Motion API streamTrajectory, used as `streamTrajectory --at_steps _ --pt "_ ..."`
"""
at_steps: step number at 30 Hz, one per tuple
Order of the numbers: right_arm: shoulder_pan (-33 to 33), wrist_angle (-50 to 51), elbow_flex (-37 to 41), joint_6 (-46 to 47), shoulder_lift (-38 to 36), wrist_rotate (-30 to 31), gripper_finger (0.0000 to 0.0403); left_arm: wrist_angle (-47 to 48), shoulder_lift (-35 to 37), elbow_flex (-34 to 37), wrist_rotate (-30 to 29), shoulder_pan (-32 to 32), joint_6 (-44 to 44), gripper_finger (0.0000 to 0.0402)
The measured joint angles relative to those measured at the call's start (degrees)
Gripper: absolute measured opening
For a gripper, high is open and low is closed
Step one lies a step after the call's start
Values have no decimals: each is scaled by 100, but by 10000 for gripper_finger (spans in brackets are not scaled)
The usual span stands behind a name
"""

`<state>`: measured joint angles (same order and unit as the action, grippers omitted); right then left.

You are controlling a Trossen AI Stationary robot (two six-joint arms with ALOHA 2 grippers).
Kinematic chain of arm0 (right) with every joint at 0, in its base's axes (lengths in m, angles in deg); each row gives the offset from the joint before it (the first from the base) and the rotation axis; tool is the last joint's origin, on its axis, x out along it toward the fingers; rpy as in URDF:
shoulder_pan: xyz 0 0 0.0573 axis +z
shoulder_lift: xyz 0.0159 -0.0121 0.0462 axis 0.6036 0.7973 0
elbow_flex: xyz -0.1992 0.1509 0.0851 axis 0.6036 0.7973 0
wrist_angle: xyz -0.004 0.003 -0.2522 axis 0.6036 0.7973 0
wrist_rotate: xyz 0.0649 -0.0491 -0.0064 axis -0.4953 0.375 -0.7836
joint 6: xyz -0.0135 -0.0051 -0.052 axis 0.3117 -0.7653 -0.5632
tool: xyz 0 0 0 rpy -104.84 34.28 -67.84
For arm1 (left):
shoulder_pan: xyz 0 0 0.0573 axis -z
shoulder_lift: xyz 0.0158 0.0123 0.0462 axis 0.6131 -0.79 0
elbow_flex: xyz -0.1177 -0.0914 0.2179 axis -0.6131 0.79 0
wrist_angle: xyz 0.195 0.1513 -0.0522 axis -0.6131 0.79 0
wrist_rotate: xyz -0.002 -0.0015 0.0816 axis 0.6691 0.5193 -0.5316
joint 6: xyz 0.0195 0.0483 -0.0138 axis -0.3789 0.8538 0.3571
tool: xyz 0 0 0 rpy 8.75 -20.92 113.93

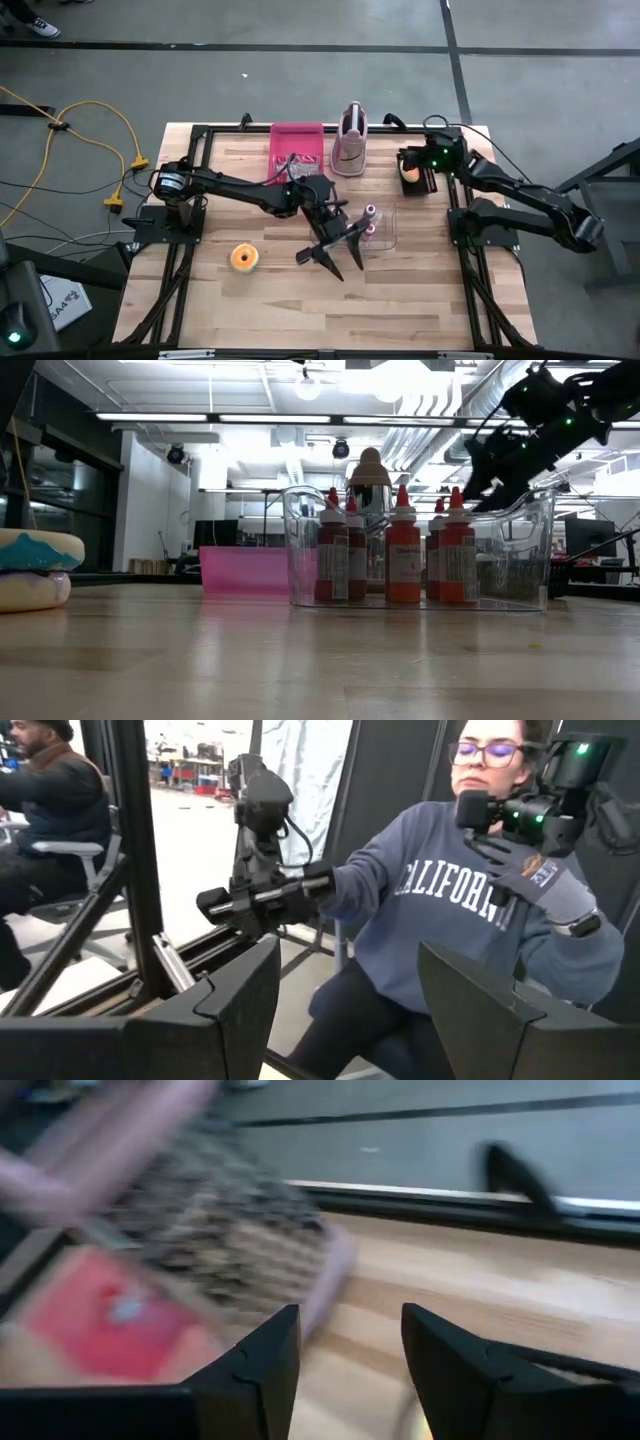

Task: Pick & Place Food Item
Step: Put the blue donut into the black bin

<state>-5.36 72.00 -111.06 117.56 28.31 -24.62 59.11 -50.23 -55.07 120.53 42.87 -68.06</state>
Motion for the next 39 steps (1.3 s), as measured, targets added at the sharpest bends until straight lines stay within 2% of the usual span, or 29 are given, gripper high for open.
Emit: streamTrajectory --at_steps 5,11,15,21,25,30,33,39 --pt "34 -264 -2 -1 -217 -1353 163 168 0 0 25 -1 -437 230" --pt "316 -255 -2 40 -568 -2708 163 1121 0 0 -201 -84 -457 230" --pt "656 -252 -3 130 -761 -3354 163 1468 -2 0 -525 -136 -325 230" --pt "1415 -215 -4 212 -1056 -4134 163 1464 -2 0 -613 -238 -366 230" --pt "1953 -24 -2 216 -1249 -4267 163 1467 -2 0 -633 -278 -377 230" --pt "2427 211 -2 158 -1301 -4046 163 1528 75 2 -688 -275 -670 230" --pt "2587 213 -2 155 -1301 -3865 163 1744 279 2 -960 -230 -640 229" --pt "2755 204 -2 155 -1241 -3777 163 2439 684 2 -1883 -79 -746 225"
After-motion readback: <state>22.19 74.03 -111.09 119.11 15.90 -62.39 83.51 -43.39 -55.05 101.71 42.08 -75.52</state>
